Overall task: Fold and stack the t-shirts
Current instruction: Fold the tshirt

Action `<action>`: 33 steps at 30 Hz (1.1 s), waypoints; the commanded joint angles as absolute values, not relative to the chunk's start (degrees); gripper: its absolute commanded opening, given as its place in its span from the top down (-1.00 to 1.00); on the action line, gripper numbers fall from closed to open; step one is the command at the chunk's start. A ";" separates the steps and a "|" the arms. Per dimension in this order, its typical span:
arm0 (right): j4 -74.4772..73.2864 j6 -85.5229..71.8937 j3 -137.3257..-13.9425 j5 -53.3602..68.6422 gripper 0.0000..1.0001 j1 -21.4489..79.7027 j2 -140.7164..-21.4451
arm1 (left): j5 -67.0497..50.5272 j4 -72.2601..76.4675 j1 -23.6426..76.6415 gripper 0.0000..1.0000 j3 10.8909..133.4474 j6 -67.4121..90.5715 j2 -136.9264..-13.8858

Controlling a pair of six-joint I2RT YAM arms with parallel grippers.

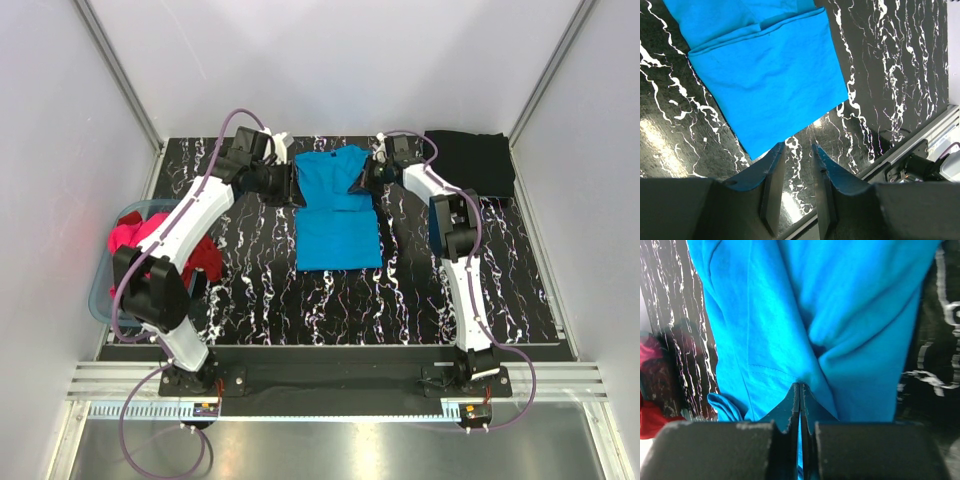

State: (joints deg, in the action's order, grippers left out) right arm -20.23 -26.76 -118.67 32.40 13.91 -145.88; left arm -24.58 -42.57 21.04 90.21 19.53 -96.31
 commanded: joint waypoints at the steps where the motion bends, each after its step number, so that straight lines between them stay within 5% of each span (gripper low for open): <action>1: -19.16 -25.84 -118.56 32.86 0.98 12.66 -143.35 | -23.21 -40.52 20.74 0.34 89.47 19.95 -97.82; 12: -19.78 -23.65 -111.82 42.10 0.32 11.43 -129.74 | -14.26 -40.52 18.19 0.24 96.32 17.85 -109.85; 20: -24.08 -15.12 -98.53 37.09 0.14 10.72 -124.10 | -12.57 -39.90 18.19 0.25 100.98 14.68 -119.78; 33: -32.34 -6.77 -98.35 38.49 0.07 8.35 -126.21 | -15.64 -37.36 18.19 0.22 102.74 13.18 -124.98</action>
State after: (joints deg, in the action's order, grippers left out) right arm -30.72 -10.22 -97.47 37.06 8.16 -125.71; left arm -14.63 -40.14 18.11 101.27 14.33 -124.90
